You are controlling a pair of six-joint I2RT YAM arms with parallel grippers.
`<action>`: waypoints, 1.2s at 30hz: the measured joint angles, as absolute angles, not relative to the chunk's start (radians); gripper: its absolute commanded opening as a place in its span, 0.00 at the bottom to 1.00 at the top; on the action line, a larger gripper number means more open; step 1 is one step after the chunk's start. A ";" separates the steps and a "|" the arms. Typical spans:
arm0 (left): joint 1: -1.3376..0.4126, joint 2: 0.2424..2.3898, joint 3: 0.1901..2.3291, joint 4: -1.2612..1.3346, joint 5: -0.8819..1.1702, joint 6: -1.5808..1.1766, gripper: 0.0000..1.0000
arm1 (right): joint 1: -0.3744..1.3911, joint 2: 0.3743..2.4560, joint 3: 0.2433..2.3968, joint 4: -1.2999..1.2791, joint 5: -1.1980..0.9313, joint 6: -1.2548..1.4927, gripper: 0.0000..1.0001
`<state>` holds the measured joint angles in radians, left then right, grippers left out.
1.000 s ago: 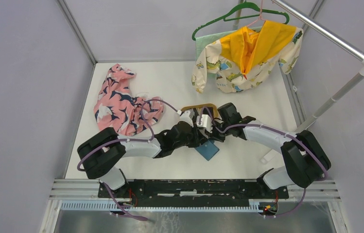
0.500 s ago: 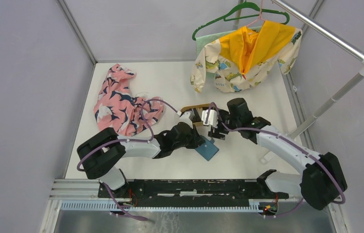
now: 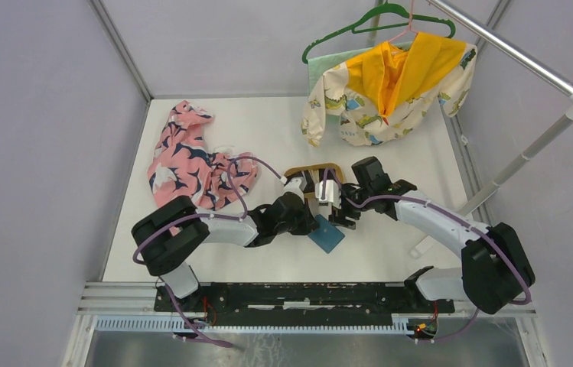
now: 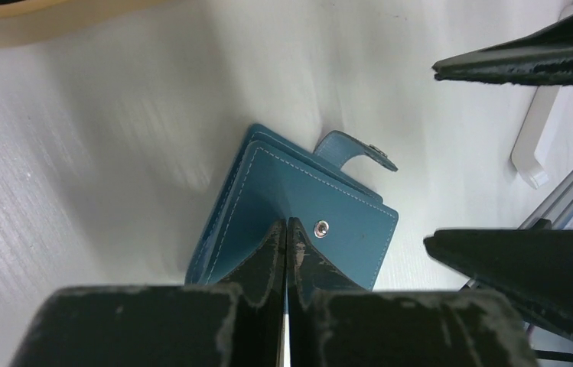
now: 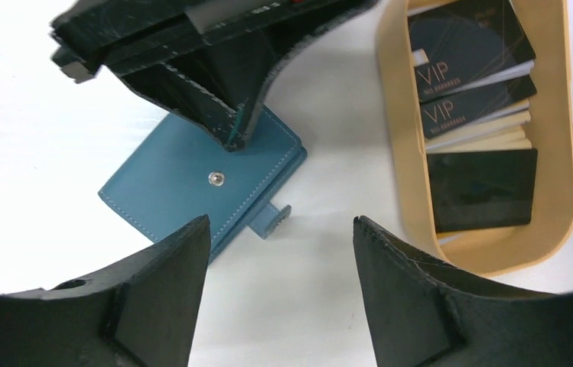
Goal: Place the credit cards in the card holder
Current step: Close the card holder at the center of the board.
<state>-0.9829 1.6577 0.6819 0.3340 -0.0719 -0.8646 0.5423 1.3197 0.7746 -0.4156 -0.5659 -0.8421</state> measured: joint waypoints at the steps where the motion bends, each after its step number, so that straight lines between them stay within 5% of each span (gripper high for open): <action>1: -0.983 1.663 0.682 0.337 -0.072 -0.865 0.02 | 0.538 1.320 0.775 -0.414 -0.561 -0.831 0.70; 7: -0.982 1.687 0.682 0.379 -0.066 -0.865 0.02 | 0.512 1.331 0.775 -0.410 -0.532 -0.771 0.56; 16: -0.981 1.694 0.682 0.397 -0.059 -0.865 0.02 | 0.512 1.372 0.775 -0.419 -0.530 -0.728 0.54; 28: -0.981 1.694 0.682 0.398 -0.059 -0.865 0.02 | 0.530 1.394 0.775 -0.395 -0.477 -0.669 0.38; 36: -0.981 1.694 0.682 0.398 -0.058 -0.865 0.02 | 0.535 1.402 0.775 -0.378 -0.456 -0.648 0.10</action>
